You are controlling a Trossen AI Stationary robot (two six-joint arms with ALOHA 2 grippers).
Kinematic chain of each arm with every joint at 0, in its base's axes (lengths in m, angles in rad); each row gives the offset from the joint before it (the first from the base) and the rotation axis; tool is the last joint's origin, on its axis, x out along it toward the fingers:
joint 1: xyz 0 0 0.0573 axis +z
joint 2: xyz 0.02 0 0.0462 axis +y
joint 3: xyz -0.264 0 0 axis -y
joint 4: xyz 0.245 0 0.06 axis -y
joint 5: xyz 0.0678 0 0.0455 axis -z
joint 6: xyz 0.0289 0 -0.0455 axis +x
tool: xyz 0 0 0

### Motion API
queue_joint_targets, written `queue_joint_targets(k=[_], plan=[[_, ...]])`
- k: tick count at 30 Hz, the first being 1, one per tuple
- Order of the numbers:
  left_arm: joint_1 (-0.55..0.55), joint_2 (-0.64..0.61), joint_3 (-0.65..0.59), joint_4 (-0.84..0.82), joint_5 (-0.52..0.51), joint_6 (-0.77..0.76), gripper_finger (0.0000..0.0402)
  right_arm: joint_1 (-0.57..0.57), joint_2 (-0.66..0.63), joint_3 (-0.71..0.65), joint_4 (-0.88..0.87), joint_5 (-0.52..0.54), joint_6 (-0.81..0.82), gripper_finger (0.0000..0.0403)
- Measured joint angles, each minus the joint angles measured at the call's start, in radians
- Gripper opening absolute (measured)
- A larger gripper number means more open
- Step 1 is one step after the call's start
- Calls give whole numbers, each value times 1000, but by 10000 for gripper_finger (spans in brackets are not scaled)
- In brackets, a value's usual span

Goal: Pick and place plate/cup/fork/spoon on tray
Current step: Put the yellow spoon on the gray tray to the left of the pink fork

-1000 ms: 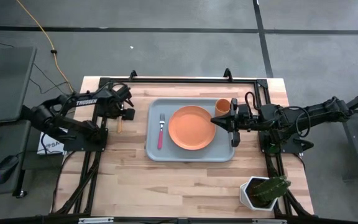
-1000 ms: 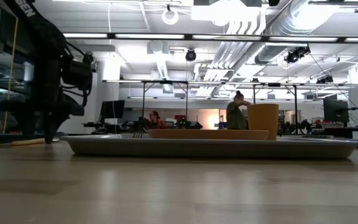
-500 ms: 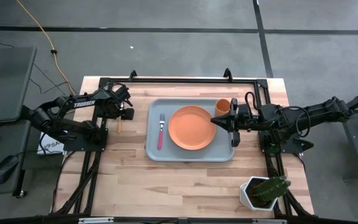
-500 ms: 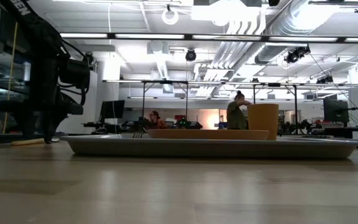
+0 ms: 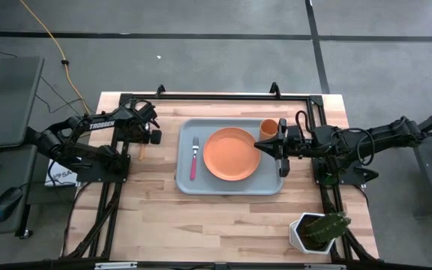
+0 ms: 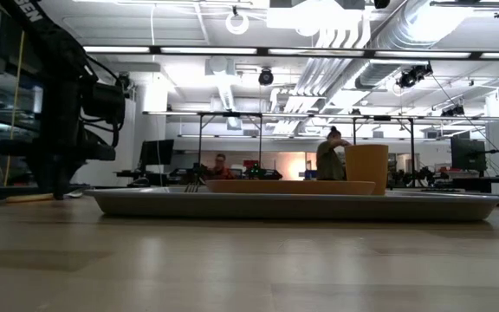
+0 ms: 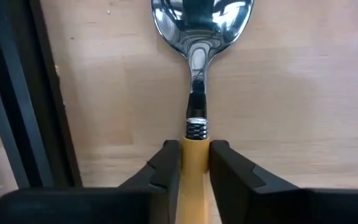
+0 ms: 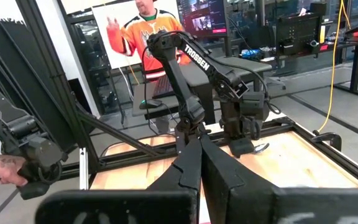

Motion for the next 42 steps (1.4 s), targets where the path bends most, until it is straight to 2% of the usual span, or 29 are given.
queue_joint_targets(k=[7, 16, 26, 36, 42], plan=[[0, 0, 1, 1, 2, 0, 33, 0, 0, 0, 0, 0, 0, 0], [0, -20, -1, 2, 7, 12, 34, 0, 0, 0, 0, 0, 0, 0], [-1, -150, -1, 18, 35, -18, 34, 0, 0, 0, 0, 0, 0, 0], [-2, -291, 0, 29, 130, -65, 33, 0, 0, 0, 0, 0, 0, 0], [-74, -381, 0, 39, 179, -137, 33, 0, 0, 0, 0, 0, 0, 0]])
